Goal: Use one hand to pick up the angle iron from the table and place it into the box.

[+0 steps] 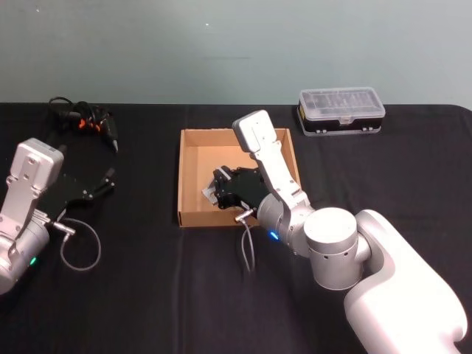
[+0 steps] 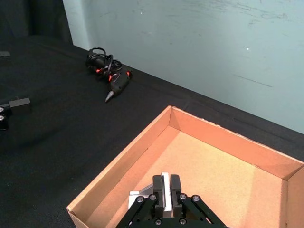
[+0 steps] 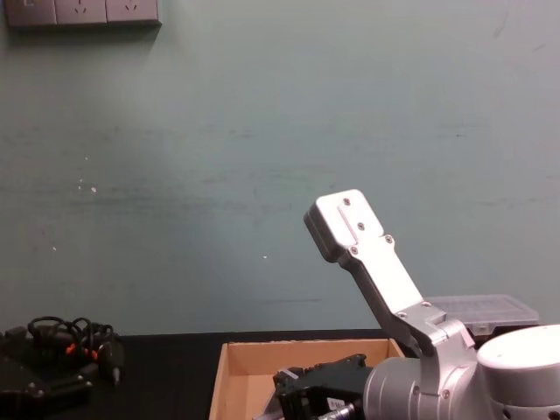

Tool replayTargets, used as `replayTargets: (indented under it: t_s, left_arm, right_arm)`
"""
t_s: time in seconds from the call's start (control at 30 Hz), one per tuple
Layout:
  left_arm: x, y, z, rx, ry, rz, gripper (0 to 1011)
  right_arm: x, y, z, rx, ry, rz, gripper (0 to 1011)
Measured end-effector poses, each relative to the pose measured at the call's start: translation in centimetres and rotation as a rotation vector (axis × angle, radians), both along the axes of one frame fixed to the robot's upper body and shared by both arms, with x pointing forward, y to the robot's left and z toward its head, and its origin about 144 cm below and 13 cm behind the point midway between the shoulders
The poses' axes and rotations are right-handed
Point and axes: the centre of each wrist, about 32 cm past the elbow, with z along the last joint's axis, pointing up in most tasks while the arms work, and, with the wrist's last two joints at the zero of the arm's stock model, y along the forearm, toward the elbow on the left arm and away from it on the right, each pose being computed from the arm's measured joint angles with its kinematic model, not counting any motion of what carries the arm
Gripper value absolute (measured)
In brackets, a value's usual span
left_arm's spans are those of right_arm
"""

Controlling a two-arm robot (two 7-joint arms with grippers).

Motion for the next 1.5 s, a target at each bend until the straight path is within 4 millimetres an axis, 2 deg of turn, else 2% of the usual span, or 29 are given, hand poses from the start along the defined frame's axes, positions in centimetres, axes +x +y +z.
replayTargets:
  t_s: [0.57, 0.63, 0.67, 0.8, 0.9, 0.97, 1.0, 1.1, 1.13, 1.5]
  left_arm:
    - [0.00, 0.00, 0.00, 0.000, 0.000, 0.000, 1011]
    - [0.00, 0.00, 0.00, 0.000, 0.000, 0.000, 1011]
    - [0.00, 0.00, 0.00, 0.000, 0.000, 0.000, 1011]
    - [0.00, 0.00, 0.00, 0.000, 0.000, 0.000, 1011]
    - [0.00, 0.00, 0.00, 0.000, 0.000, 0.000, 1011]
    - [0.00, 0.00, 0.00, 0.000, 0.000, 0.000, 1011]
    - [0.00, 0.00, 0.00, 0.000, 0.000, 0.000, 1011]
    - [0.00, 0.00, 0.00, 0.000, 0.000, 0.000, 1011]
    - [0.00, 0.00, 0.00, 0.000, 0.000, 0.000, 1011]
    - [0.00, 0.00, 0.00, 0.000, 0.000, 0.000, 1012]
  right_arm:
    - [-0.01, 0.17, -0.05, -0.007, 0.010, 0.003, 106]
    - [-0.03, 0.21, -0.08, -0.007, 0.011, 0.005, 135]
    - [-0.03, 0.22, -0.12, -0.008, 0.013, 0.007, 187]
    - [-0.01, 0.25, -0.19, -0.009, 0.016, 0.013, 278]
    - [0.00, 0.26, -0.24, -0.012, 0.017, 0.015, 407]
    - [0.00, 0.27, -0.26, -0.012, 0.017, 0.015, 446]
    - [0.00, 0.28, -0.26, -0.012, 0.017, 0.016, 508]
    - [0.01, 0.28, -0.26, -0.012, 0.017, 0.017, 565]
    - [0.01, 0.31, -0.24, -0.011, 0.016, 0.018, 625]
    - [0.01, 0.28, -0.30, -0.014, 0.010, 0.028, 940]
